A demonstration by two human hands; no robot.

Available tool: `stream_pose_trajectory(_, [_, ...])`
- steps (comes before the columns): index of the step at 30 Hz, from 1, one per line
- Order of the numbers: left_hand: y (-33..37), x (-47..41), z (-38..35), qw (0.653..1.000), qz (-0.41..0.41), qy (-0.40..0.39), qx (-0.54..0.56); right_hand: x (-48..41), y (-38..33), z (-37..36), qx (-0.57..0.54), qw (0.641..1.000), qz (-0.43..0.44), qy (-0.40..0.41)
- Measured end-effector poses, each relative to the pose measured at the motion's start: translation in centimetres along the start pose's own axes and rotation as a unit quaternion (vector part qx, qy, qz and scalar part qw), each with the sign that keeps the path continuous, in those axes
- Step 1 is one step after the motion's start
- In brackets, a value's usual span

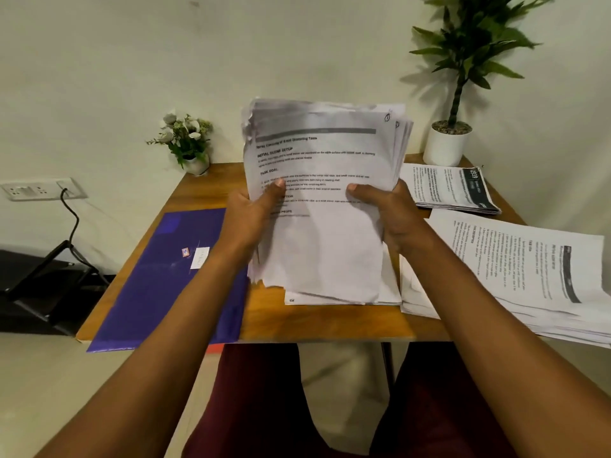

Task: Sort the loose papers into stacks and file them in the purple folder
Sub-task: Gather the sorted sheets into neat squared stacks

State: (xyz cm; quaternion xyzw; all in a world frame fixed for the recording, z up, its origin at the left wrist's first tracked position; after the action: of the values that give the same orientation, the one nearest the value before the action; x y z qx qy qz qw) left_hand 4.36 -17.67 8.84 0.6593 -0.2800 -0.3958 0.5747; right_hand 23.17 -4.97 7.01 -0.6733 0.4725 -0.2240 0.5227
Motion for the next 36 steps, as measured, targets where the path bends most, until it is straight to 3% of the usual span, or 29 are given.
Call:
stream_pose_trajectory(7, [1.8, 0.8, -0.5, 0.994, -0.087, 0.051, 0.031, -0.1, -2.6, 0.0, 0.114, 0.991, 0.064, 0.033])
stream_pose_trajectory(13, [-1.2, 1.2, 0.2, 0.995, -0.025, 0.085, 0.046, 0.7, -1.0, 1.1, 0.076, 0.995, -0.009, -0.066])
stream_pose_trajectory(16, [-2.9, 1.2, 0.1, 0.989, 0.038, 0.095, 0.107, 0.8, 1.0, 2.4, 0.103, 0.992, -0.043, -0.063])
stream_pose_trajectory(18, [-4.2, 1.0, -0.2, 0.987, 0.086, 0.075, 0.109, 0.7, 2.1, 3.0, 0.14, 0.988, -0.047, -0.034])
stream_pose_trajectory(22, [-7.8, 0.7, -1.2, 0.976, 0.192, -0.073, 0.075, 0.6, 3.9, 3.1, 0.084, 0.99, -0.109, -0.022])
stream_pose_trajectory(23, [-8.9, 0.7, -1.0, 0.972, 0.21, -0.086, 0.059, 0.8, 4.2, 3.0, 0.117, 0.984, -0.13, -0.027])
stream_pose_trajectory(26, [-11.8, 0.4, 1.4, 0.965, 0.262, -0.011, 0.01, 1.8, 5.3, 3.3, 0.395, 0.907, -0.138, -0.038])
stream_pose_trajectory(29, [-13.6, 0.4, 3.5, 0.952, 0.3, 0.058, -0.021, 2.9, 7.9, 4.0, 0.478, 0.864, -0.134, -0.086])
stream_pose_trajectory(33, [-15.0, 0.1, 4.5, 0.942, 0.318, 0.051, -0.098, 4.6, 10.3, 4.6, 0.603, 0.731, -0.17, -0.27])
stream_pose_trajectory(36, [-15.0, 0.0, 4.5, 0.937, 0.319, 0.054, -0.135, 5.2, 9.6, 3.8, 0.659, 0.656, -0.181, -0.32])
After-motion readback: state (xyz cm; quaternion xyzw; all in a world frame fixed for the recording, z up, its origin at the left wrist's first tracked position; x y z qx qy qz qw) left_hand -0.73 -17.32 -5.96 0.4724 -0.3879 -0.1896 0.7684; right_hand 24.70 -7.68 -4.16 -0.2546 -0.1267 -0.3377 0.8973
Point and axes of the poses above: each hand's wrist, its own x-axis away from the middle knuckle, its own z-axis out of the back of the hand, y = z × x, the point moved 6 cm from there along -x, towards the middle knuckle, and after that the axes turned 4 degrees about z, right-handed, at the moved point
